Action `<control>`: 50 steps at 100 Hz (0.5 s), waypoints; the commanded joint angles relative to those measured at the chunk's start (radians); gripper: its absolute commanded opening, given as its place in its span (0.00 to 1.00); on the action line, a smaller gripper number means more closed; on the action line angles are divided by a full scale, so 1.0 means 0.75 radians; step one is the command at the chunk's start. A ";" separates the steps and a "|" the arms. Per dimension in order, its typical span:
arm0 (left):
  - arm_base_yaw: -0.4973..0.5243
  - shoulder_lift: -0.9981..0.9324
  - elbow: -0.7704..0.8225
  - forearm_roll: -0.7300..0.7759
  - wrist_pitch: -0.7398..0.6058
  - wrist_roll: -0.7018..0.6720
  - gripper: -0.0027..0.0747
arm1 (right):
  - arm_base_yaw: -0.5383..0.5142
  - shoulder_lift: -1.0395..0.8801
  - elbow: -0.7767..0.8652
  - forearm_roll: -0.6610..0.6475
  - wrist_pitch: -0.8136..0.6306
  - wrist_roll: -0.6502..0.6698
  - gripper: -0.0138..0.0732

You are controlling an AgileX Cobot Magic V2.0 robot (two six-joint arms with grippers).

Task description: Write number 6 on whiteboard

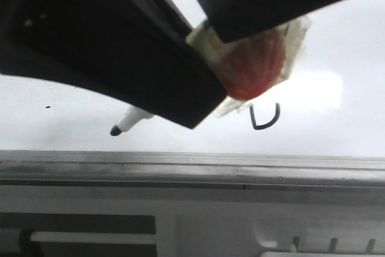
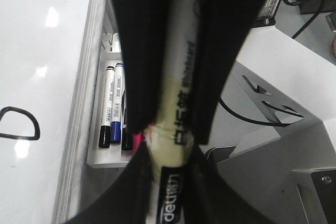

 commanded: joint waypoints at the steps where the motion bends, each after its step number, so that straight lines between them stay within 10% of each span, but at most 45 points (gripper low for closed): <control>1: -0.005 -0.021 -0.043 -0.082 -0.069 -0.028 0.01 | 0.001 -0.008 -0.046 0.049 -0.060 -0.005 0.11; 15: -0.005 -0.021 -0.043 -0.082 -0.054 -0.030 0.01 | 0.001 -0.008 -0.046 0.054 -0.060 -0.005 0.16; 37: -0.005 -0.021 -0.041 -0.085 -0.019 -0.080 0.01 | -0.014 -0.041 -0.046 0.003 -0.060 -0.005 0.71; 50: -0.002 -0.023 -0.006 -0.105 -0.121 -0.196 0.01 | -0.089 -0.155 -0.046 -0.028 -0.060 -0.005 0.76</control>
